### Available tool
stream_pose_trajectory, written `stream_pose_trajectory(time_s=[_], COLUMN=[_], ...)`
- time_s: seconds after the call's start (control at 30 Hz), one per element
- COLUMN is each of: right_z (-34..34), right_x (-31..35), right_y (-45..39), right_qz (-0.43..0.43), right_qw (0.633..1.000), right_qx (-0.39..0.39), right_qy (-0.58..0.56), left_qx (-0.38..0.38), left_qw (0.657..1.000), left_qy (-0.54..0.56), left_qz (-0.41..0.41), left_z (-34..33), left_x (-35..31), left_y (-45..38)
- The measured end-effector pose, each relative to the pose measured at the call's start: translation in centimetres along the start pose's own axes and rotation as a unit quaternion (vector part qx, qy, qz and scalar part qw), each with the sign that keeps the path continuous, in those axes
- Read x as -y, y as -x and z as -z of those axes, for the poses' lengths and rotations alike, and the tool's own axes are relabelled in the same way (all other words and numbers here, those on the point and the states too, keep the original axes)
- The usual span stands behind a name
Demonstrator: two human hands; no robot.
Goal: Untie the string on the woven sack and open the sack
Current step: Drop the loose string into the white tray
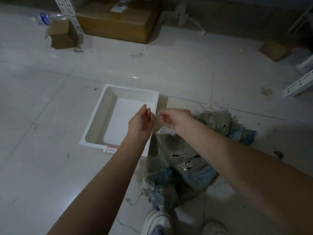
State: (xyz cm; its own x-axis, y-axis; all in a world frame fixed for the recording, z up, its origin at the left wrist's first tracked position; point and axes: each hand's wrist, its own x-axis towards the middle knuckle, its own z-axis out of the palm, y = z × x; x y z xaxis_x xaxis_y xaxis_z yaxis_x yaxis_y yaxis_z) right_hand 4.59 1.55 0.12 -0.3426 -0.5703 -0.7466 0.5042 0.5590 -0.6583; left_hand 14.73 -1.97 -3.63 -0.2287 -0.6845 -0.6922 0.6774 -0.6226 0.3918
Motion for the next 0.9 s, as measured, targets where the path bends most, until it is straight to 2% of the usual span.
stream_pose_trajectory(time_s=[0.17,0.23,0.3,0.37,0.43,0.57,0.63,0.73,0.83,0.9], right_z=[-4.6,-6.4,-8.2,-9.2,-9.5,-9.5,-9.7,-9.8,-9.7,-9.6], right_x=[-2.4,-4.1,-6.1,-7.9,-8.9,-10.1,-10.4,-10.8,-11.5,-11.8], right_y=[-3.1,-4.4,-5.7,-6.6,-7.1,-8.5,-8.7,-9.0,-9.1,-9.1], right_qz=[-0.011,0.006,0.052,0.102,0.132,0.118,0.107,0.097,0.079,0.075], right_qw=[0.998,0.998,0.994,0.974,0.933,0.856,0.835,0.837,0.843,0.843], right_qx=[-0.057,-0.068,-0.047,0.0,0.042,0.123,0.133,0.113,0.076,0.066], right_qy=[-0.029,-0.001,0.087,0.203,0.332,0.489,0.524,0.527,0.526,0.529], left_qx=[-0.059,-0.094,-0.135,-0.174,-0.181,-0.141,-0.128,-0.134,-0.13,-0.132], left_qw=[0.994,0.981,0.962,0.914,0.839,0.687,0.625,0.586,0.531,0.524], left_qy=[-0.083,-0.158,-0.235,-0.362,-0.508,-0.709,-0.767,-0.798,-0.836,-0.841], left_qz=[-0.046,-0.059,-0.046,-0.05,-0.071,-0.078,-0.062,-0.044,-0.049,-0.038], left_z=[3.4,5.0,6.7,8.2,9.6,11.9,12.4,12.5,12.9,13.4], left_x=[-2.6,-3.6,-4.5,-5.2,-5.7,-5.8,-5.7,-4.9,-3.6,-3.0], left_y=[-2.9,-4.0,-5.1,-6.4,-7.8,-10.2,-11.0,-11.4,-11.0,-11.0])
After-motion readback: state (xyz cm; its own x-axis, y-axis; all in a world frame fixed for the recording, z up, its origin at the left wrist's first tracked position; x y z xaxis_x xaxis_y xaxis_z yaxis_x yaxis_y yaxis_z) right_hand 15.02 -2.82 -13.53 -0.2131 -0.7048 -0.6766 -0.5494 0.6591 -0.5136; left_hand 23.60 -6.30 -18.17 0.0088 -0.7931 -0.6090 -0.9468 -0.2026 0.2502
